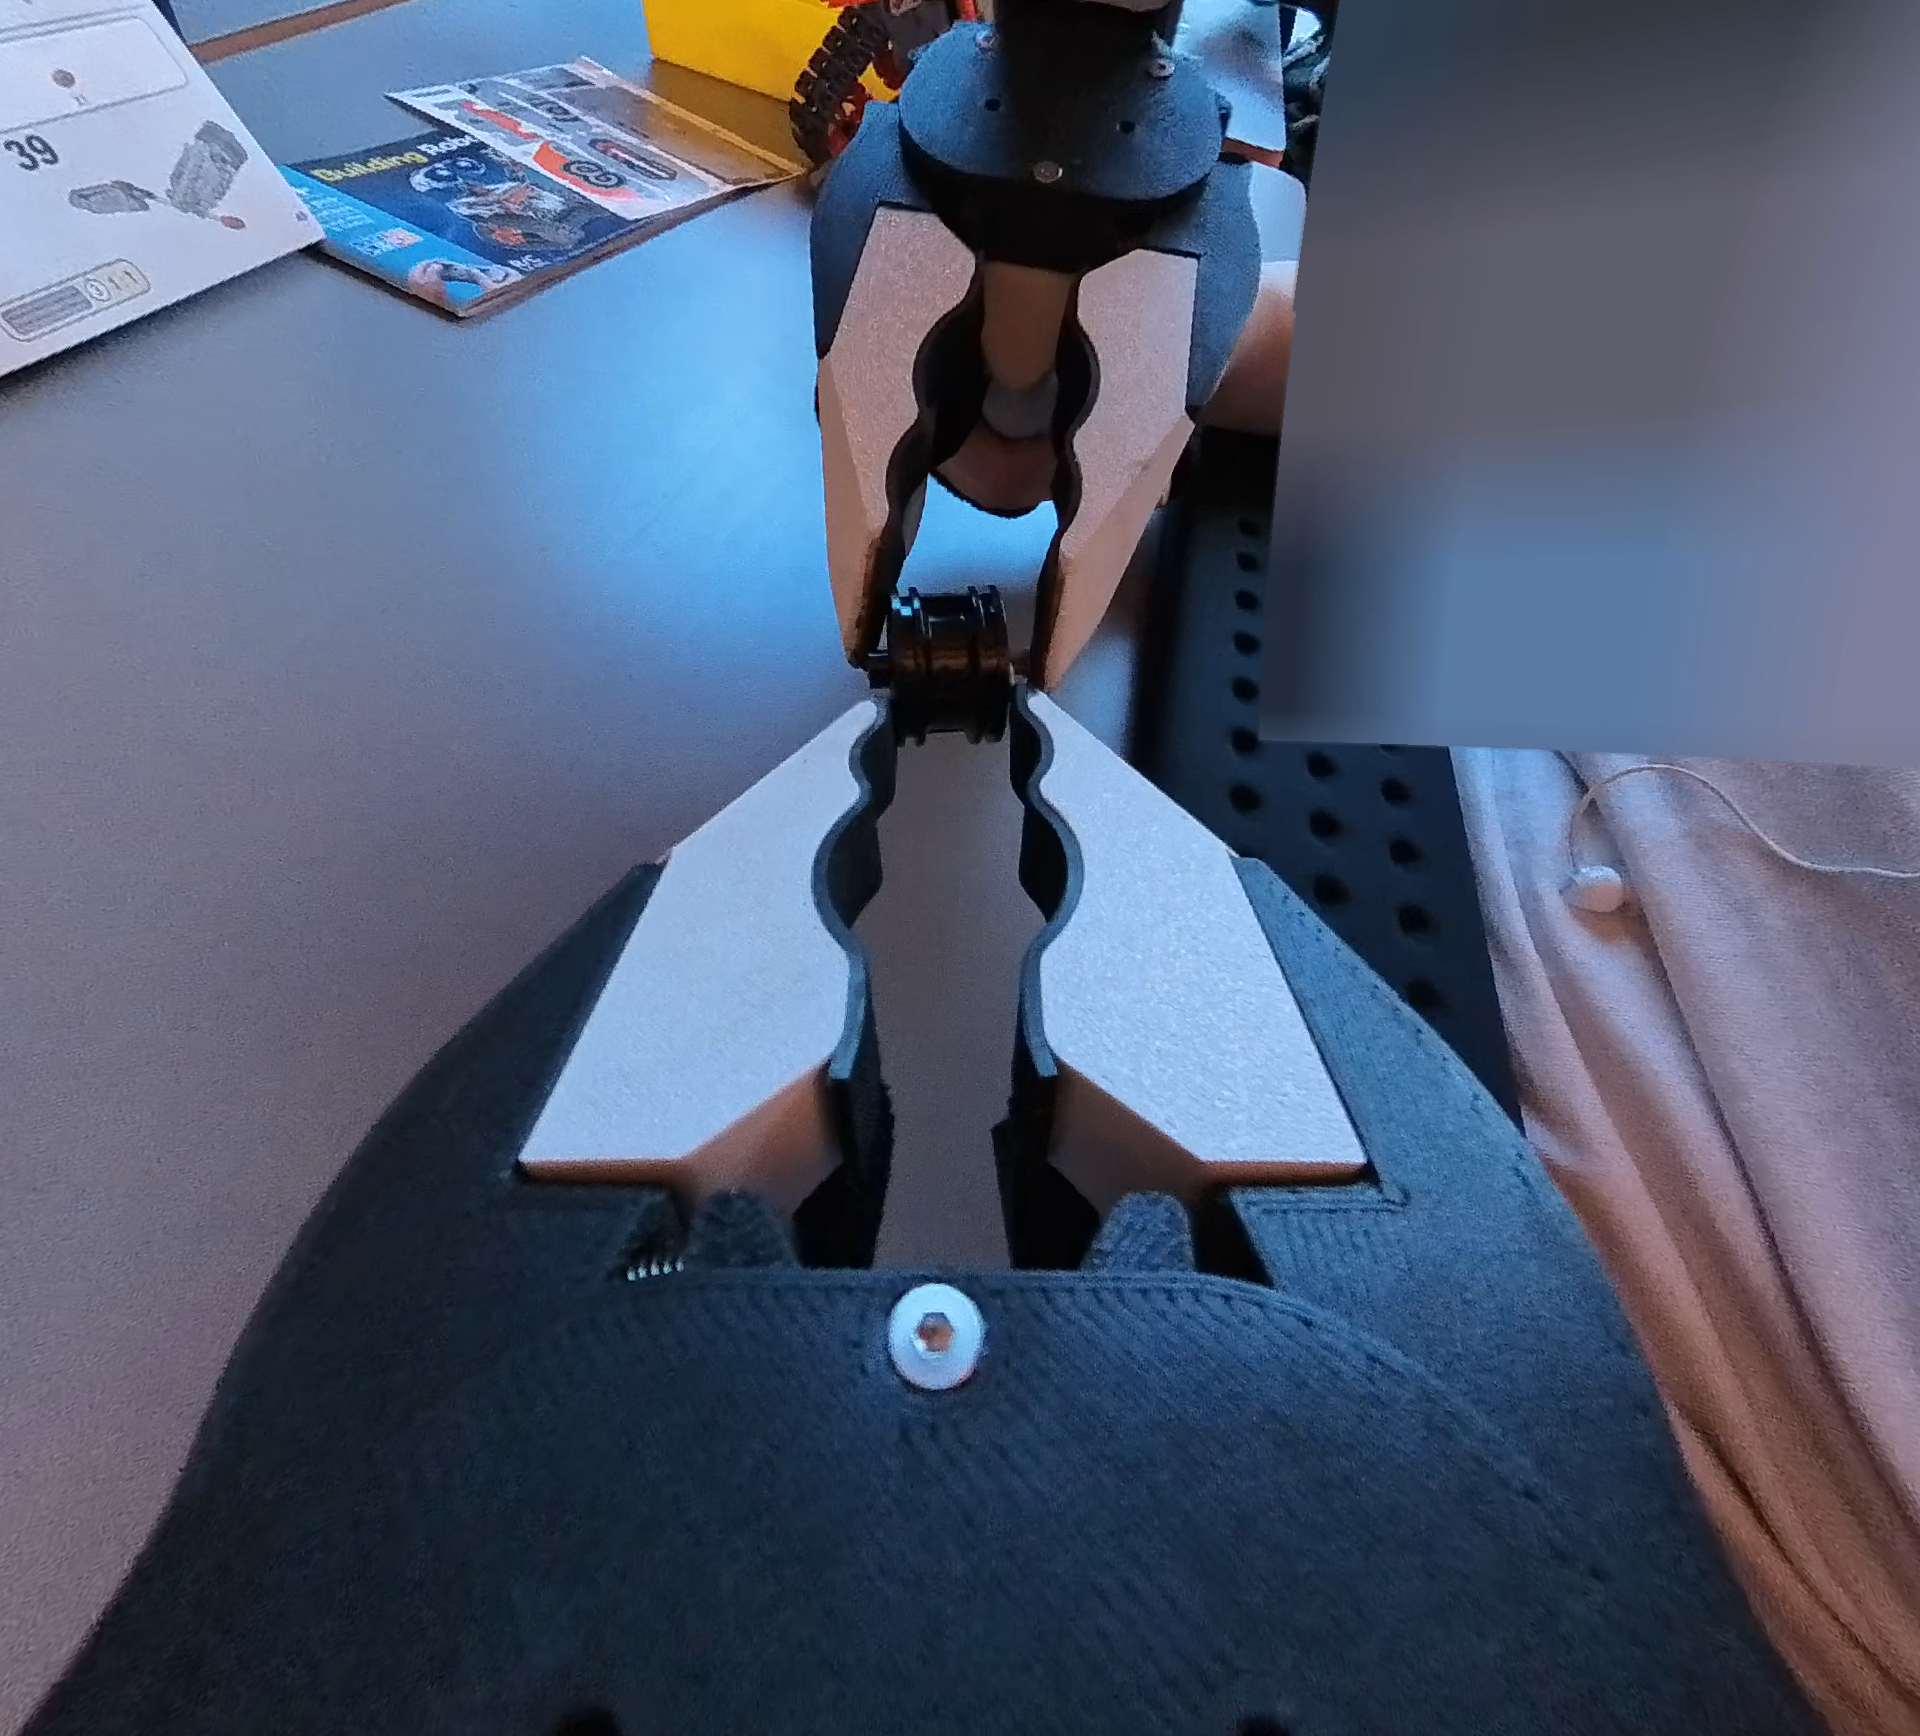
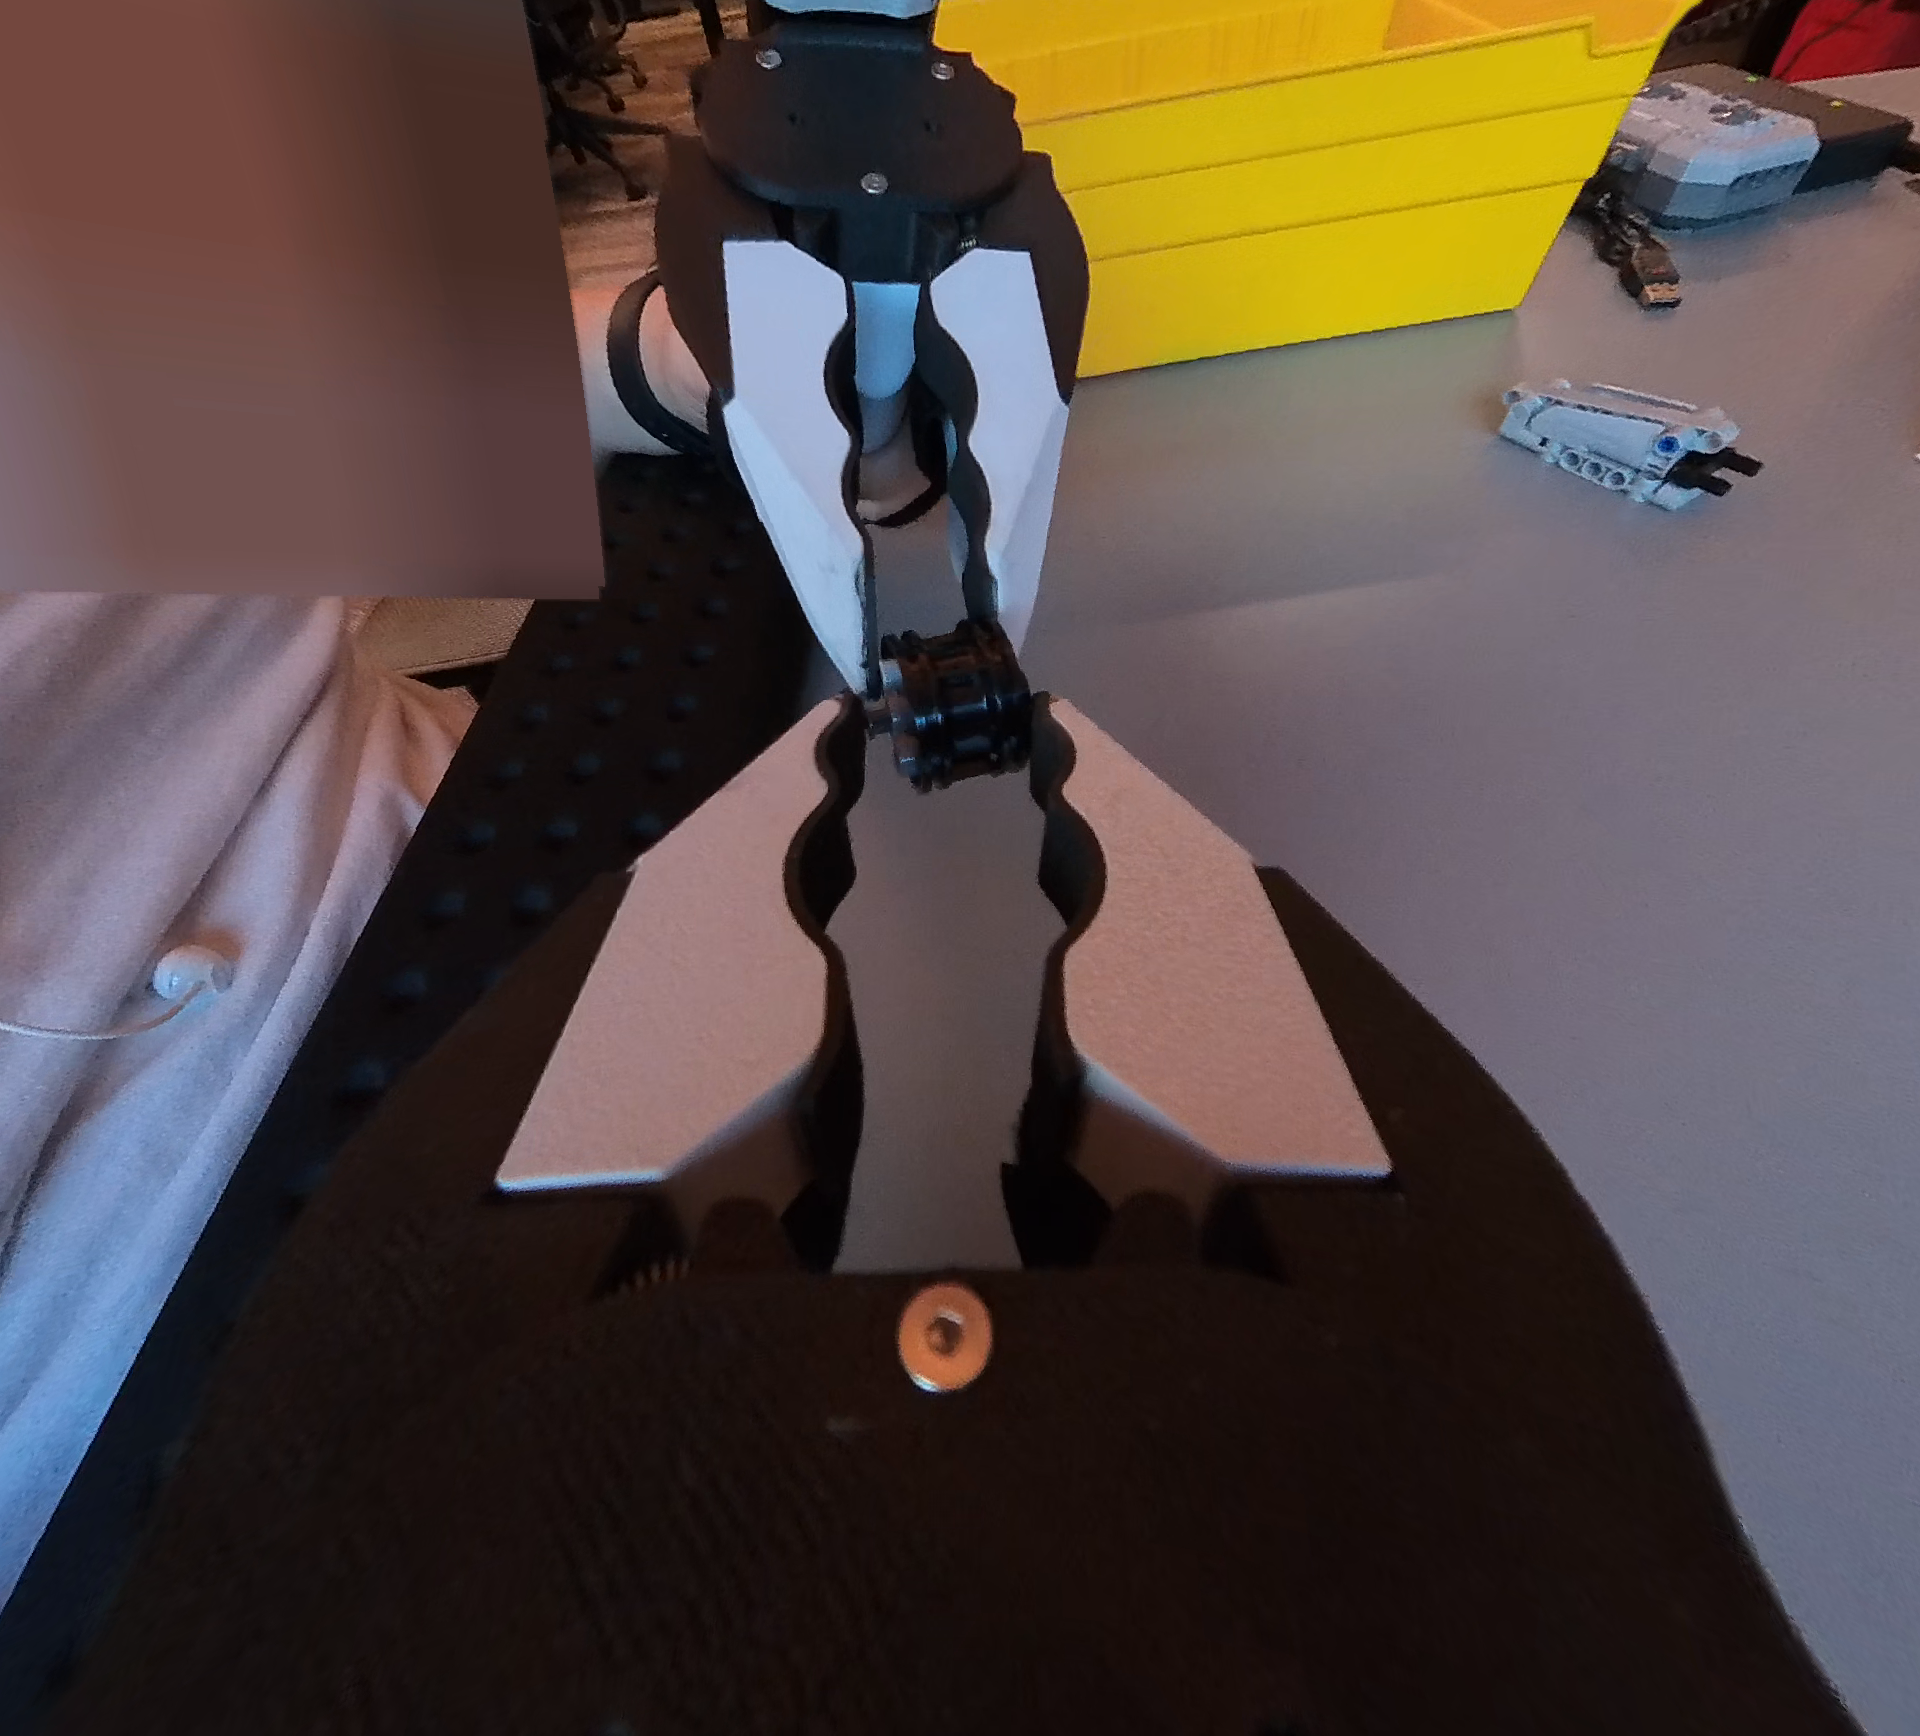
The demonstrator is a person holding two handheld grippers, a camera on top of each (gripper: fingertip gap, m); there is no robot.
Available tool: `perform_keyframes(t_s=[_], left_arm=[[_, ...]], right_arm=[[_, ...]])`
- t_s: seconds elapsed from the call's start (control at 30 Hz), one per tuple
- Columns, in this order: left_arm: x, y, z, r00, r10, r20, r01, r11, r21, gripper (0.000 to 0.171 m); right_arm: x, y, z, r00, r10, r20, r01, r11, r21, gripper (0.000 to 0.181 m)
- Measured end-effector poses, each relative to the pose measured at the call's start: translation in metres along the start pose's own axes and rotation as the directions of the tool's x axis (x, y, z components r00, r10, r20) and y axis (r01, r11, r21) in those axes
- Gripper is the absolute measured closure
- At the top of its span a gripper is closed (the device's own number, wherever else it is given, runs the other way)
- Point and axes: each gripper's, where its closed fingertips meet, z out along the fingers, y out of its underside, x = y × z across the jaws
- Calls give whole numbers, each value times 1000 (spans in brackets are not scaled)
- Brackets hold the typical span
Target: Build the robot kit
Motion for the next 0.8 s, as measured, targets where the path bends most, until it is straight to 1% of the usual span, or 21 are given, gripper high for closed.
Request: perform_keyframes(t_s=[0.17, 0.3, 0.4, 0.47, 0.6, 0.8], left_arm=[[1, 1, 0, 1000, -12, -19, 12, 1000, -4, 152], [1, 3, 1, 1000, 1, -10, -1, 1000, -16, 151], [4, 4, 1, 999, 6, -38, -7, 1000, -16, 151], [7, 5, 2, 998, 22, -50, -23, 1000, -20, 151], [7, 7, 3, 997, 71, -26, -72, 997, -33, 151], [8, 17, 4, 997, 65, -50, -68, 995, -74, 152]], right_arm=[[-2, 0, 1, 998, -53, -16, 52, 998, -17, 151], [-1, 2, 2, 990, -126, -66, 123, 992, -40, 151], [-5, 2, 2, 985, -164, -63, 160, 986, -54, 151], [-7, 4, 3, 984, -170, -53, 166, 984, -66, 151], [-7, 5, 3, 978, -199, -66, 193, 978, -83, 151], [-9, 14, 8, 978, -205, -48, 197, 973, -122, 151]])
